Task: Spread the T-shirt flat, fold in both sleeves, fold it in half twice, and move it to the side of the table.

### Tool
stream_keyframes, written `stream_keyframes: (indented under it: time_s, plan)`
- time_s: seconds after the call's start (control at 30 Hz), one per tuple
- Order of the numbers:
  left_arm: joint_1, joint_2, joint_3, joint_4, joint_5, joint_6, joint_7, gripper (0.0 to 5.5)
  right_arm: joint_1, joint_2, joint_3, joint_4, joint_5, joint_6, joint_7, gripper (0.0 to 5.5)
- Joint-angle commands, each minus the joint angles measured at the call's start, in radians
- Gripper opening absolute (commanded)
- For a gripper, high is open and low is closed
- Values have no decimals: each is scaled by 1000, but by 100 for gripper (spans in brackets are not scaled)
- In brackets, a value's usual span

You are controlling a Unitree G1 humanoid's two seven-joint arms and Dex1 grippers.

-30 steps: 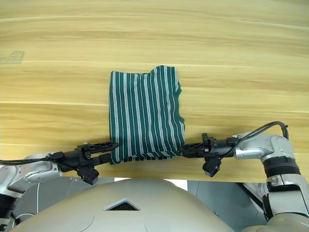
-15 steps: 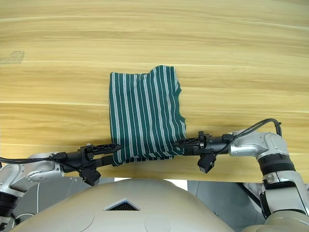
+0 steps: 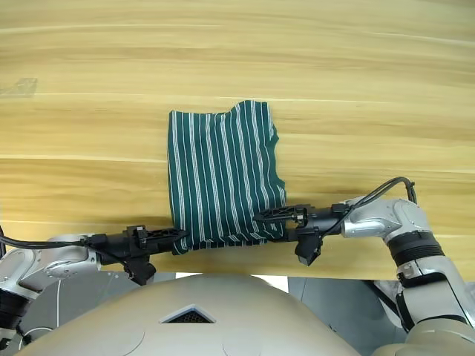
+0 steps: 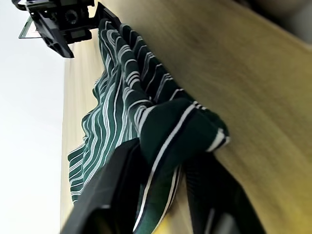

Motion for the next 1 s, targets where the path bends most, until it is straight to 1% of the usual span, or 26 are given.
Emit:
stream_keyframes:
  time_s: [0.03,0.17,0.23,0.37,0.43,0.53,0.6,0.7,0.8,0.87,0.93,0.97,1.0]
  plan:
    - [-10,13,-19,30,49,31,-40,66,1,4,57,3,-27,49,45,314]
    - [-14,9,-21,34,54,33,-38,14,3,-1,71,-1,-22,61,38,230]
    - [-15,7,-21,36,55,35,-35,0,3,-2,72,0,-25,65,34,193]
    - [-18,4,-22,39,57,37,-32,0,3,-4,71,2,-30,69,28,130]
    - [-15,3,-21,39,54,37,-30,0,3,-4,72,2,-35,71,26,75]
    - [-6,1,-21,37,32,41,-32,0,4,-5,72,0,-37,75,22,27]
    - [0,-2,-23,34,20,46,-36,0,4,-6,71,-1,-36,79,21,10]
    - [5,-3,-27,36,-7,59,-46,0,3,-5,71,0,-32,83,20,9]
    - [27,9,-21,17,-121,115,-93,0,10,-10,82,5,9,110,30,7]
    - [55,34,-6,-37,-284,218,-169,0,29,-28,117,-42,139,186,75,7]
    - [108,86,18,-144,-517,387,-279,0,80,-101,197,-234,497,479,255,7]
    - [143,126,36,-212,-642,477,-335,0,103,-161,225,-375,741,684,358,7]
    - [176,173,65,-272,-761,555,-383,0,114,-226,229,-501,961,850,435,7]
